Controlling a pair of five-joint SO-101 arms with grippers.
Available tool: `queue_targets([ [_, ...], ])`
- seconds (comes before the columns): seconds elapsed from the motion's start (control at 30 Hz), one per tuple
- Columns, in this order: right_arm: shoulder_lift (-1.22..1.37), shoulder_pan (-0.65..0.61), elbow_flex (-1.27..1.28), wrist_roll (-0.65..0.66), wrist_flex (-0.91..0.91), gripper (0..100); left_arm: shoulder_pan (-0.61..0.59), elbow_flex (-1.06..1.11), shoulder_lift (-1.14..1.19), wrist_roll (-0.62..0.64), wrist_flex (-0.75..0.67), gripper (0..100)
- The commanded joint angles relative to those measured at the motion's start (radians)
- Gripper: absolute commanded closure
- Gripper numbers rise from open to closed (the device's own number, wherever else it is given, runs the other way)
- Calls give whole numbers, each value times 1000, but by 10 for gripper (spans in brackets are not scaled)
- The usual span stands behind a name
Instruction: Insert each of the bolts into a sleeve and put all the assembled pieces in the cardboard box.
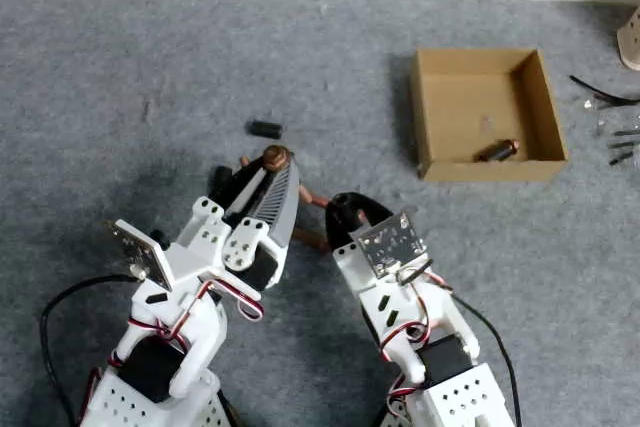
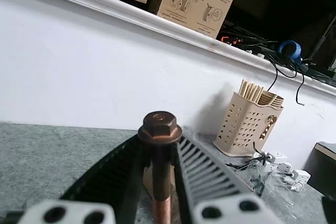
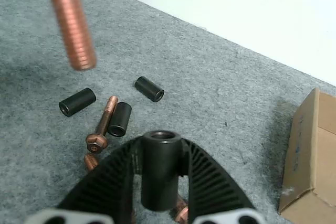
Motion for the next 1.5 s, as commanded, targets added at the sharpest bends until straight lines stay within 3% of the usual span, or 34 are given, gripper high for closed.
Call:
queue_targets([
  [0.0, -7, -5, 110, 17, -4, 995, 19, 16, -4, -8, -40, 995],
  [0.17, -7, -5, 110, 17, -4, 995, 10, 67, -4, -8, -126, 995],
  [1.47, -8, -4, 110, 17, -4, 995, -2, 122, -13, -9, -124, 995],
])
